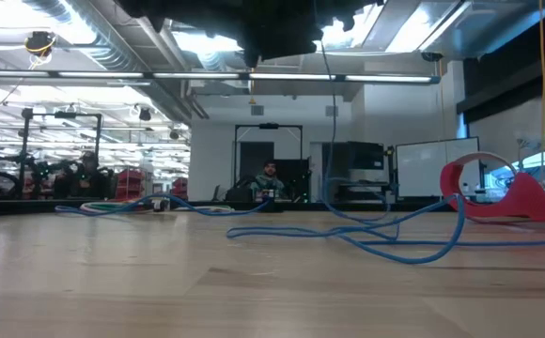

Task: Coil cords
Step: Coil the blue wire onto the spool

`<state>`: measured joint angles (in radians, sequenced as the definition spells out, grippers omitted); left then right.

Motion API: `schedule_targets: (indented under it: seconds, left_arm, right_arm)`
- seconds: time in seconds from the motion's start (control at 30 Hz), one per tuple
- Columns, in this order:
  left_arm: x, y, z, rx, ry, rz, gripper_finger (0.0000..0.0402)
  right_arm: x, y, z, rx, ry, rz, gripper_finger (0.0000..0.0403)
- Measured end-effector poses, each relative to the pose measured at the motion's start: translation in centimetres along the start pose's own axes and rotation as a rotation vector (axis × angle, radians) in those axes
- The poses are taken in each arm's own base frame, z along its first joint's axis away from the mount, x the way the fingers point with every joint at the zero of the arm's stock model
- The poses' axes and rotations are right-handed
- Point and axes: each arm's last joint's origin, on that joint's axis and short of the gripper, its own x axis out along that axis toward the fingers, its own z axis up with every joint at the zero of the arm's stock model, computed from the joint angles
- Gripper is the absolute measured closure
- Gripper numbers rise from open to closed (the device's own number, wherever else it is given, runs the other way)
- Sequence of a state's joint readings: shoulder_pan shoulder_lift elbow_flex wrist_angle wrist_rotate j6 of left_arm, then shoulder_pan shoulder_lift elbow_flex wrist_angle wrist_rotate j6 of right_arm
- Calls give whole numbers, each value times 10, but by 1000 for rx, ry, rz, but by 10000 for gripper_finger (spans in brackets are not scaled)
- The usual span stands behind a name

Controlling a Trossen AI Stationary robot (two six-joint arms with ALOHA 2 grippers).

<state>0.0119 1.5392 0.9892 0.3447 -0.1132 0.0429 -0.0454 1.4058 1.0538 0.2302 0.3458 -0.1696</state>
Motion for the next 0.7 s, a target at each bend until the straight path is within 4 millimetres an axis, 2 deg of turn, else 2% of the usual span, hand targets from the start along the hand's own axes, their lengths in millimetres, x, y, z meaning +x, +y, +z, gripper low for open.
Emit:
schedule_targets:
  seconds: [0.57,0.7]
  left_arm:
    - [2,-2,1,33,-32,-8,252]
    - [2,-1,2,9,-42,-7,279]
  right_arm:
    - [0,0,0,-1,1,0,384]
    - [0,0,0,0,1,0,384]
